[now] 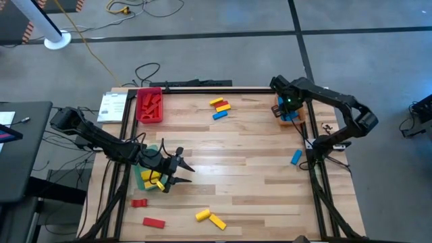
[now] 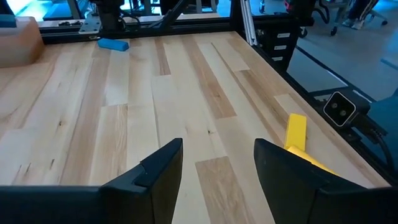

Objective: Sort blocks
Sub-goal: Put the blue block into the orange bin

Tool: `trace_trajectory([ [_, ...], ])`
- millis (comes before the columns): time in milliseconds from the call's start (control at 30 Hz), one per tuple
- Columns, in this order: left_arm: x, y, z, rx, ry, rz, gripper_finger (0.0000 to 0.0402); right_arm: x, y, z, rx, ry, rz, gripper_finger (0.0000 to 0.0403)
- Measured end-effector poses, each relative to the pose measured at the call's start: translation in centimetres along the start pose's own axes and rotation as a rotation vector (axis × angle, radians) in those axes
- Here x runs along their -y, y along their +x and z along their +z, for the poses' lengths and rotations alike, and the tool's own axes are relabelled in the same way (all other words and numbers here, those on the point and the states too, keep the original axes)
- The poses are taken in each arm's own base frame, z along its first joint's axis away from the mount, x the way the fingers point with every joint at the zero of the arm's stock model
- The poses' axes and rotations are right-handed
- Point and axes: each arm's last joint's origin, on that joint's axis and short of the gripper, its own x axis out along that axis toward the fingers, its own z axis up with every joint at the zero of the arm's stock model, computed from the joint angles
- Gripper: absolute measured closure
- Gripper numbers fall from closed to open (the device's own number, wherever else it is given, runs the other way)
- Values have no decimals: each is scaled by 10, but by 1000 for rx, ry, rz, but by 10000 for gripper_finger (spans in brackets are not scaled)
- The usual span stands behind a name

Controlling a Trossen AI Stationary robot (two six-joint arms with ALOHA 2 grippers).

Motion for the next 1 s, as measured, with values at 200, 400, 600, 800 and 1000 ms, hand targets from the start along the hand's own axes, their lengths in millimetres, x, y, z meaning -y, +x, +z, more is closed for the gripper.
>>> trace_trajectory([
  [200, 0, 0, 0, -3, -5, -1, 208, 0, 0, 0, 0, 0, 0, 235],
  [400, 0, 0, 0, -5, -5, -2, 208, 0, 0, 0, 0, 1, 0, 234],
  [600, 0, 0, -1, -7, -4, -2, 208, 0, 0, 0, -1, -11, 4, 233],
  [800, 0, 0, -2, -26, -2, -1, 208, 0, 0, 0, -2, -15, 8, 233],
  [1000, 0, 0, -3, -39, -15, -12, 208, 0, 0, 0, -1, -27, 8, 232],
])
